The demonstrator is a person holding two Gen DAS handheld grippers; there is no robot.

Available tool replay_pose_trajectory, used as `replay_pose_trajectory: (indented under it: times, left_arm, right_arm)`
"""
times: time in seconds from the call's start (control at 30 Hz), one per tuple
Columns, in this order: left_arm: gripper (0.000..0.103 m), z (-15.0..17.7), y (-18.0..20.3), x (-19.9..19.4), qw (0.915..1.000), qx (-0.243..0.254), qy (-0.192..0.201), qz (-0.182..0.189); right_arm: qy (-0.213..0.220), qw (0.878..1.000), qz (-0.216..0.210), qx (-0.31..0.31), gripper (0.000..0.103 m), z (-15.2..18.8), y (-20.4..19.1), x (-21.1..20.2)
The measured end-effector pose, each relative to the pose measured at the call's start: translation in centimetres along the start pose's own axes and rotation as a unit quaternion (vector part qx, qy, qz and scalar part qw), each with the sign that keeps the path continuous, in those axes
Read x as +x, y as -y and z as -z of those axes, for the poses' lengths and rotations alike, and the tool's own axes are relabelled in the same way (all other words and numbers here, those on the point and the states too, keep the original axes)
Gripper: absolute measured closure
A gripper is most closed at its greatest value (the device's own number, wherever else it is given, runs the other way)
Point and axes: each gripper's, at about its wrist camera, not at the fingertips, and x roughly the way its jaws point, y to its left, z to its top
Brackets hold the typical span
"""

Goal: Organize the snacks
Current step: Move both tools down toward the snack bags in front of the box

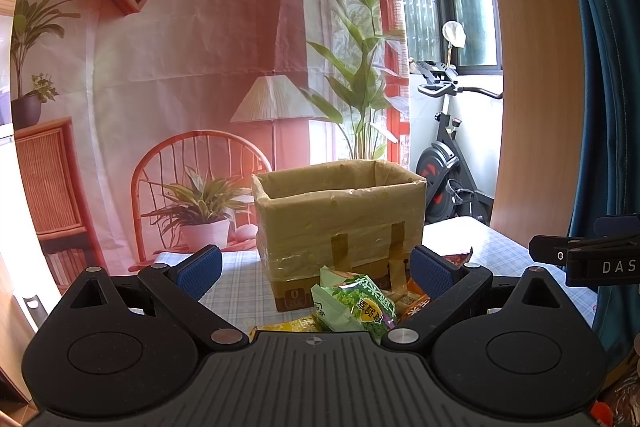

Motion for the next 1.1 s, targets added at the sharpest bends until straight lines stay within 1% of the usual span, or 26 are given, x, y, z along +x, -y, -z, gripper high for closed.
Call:
replay_pose_trajectory:
  times: [0.4, 0.5, 0.57, 0.63, 0.7, 0.8, 0.9, 1.0, 1.1]
  left_arm:
    - [0.002, -0.1, -0.4, 0.5, 1.0000, -0.002, -0.005, -0.005]
    - [0.002, 0.0, -0.7, 1.2, 0.9998, -0.003, -0.006, -0.017]
    - [0.002, -0.3, -0.7, 1.7, 0.9993, 0.011, 0.001, -0.034]
    - [0.002, -0.9, -0.8, 2.5, 0.9979, 0.029, 0.011, -0.058]
    - [0.002, -1.5, -1.2, 3.4, 0.9970, 0.033, 0.015, -0.069]
    - [0.002, -2.2, -2.2, 5.2, 0.9972, 0.018, 0.008, -0.072]
    - [0.002, -2.3, -3.1, 7.0, 0.9978, 0.003, -0.003, -0.067]
    - [0.002, -2.0, -3.4, 8.7, 0.9972, 0.009, -0.010, -0.073]
    - [0.002, -1.9, -3.9, 10.2, 0.9969, 0.013, -0.018, -0.075]
  right_arm:
    - [-0.001, 1.000, 0.001, 0.002, 0.000, 0.2, 0.0, 0.1]
    - [0.005, 1.000, 0.002, 0.006, 0.000, 0.4, 0.2, 0.3]
    - [0.011, 1.000, 0.004, 0.002, 0.000, 0.2, 0.6, 0.7]
    - [0.019, 1.000, 0.012, -0.010, 0.000, -0.1, 0.8, 1.4]
    - [0.024, 0.999, 0.019, -0.014, 0.000, -0.6, 1.1, 2.3]
    - [0.029, 0.999, 0.021, -0.004, 0.000, -1.4, 1.9, 4.2]
    - [0.024, 1.000, 0.017, 0.009, 0.000, -1.7, 2.7, 6.2]
    - [0.018, 1.000, 0.019, 0.009, 0.000, -1.9, 3.3, 8.2]
    - [0.011, 1.000, 0.012, 0.005, 0.000, -1.9, 3.5, 10.0]
